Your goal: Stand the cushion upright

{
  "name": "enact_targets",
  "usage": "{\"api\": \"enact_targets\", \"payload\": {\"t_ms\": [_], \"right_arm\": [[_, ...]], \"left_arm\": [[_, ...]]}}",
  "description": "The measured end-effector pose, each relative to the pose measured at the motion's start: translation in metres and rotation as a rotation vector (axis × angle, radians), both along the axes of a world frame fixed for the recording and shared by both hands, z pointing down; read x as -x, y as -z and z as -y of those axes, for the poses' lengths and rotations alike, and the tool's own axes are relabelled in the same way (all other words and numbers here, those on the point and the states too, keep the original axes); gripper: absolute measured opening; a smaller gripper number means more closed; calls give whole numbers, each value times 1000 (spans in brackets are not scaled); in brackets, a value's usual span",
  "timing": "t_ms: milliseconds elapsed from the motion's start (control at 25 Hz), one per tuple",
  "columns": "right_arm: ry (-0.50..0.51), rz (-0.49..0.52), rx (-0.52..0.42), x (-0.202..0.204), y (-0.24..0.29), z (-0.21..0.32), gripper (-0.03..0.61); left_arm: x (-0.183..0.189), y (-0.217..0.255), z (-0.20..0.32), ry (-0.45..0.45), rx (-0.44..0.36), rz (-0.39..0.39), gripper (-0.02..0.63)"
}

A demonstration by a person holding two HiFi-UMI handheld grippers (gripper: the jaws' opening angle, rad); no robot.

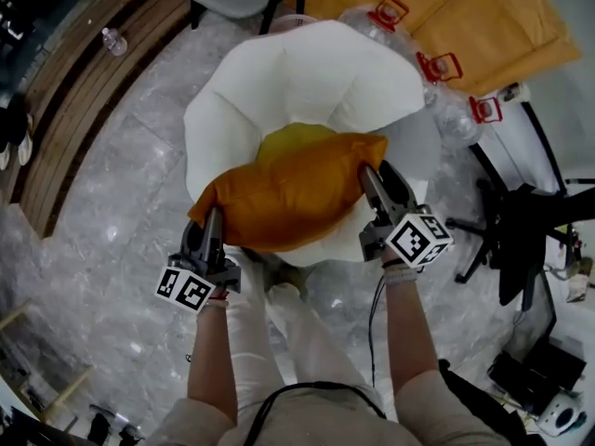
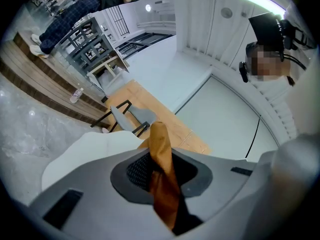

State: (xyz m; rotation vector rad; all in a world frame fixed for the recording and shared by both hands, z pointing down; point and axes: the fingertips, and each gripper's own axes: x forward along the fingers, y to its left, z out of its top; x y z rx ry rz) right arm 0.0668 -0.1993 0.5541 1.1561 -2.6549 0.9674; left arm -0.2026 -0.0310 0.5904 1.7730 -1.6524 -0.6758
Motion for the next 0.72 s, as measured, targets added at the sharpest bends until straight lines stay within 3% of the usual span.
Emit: {"api": "enact_targets", "payload": {"t_ms": [160, 280, 480, 720], "right_arm": [[31, 36, 35, 8, 0, 4, 230], [68, 9, 26, 13, 0, 2, 227], [73, -71, -33, 9, 1, -11, 80], [50, -144, -76, -4, 6, -23, 35]], "left_arm": [[-5, 2, -10, -20, 3, 40, 89], [-6, 3, -16, -27, 8, 44, 89], [-8, 10, -15, -43, 9, 30, 89], [-15, 20, -7, -71, 1, -10, 89]]}}
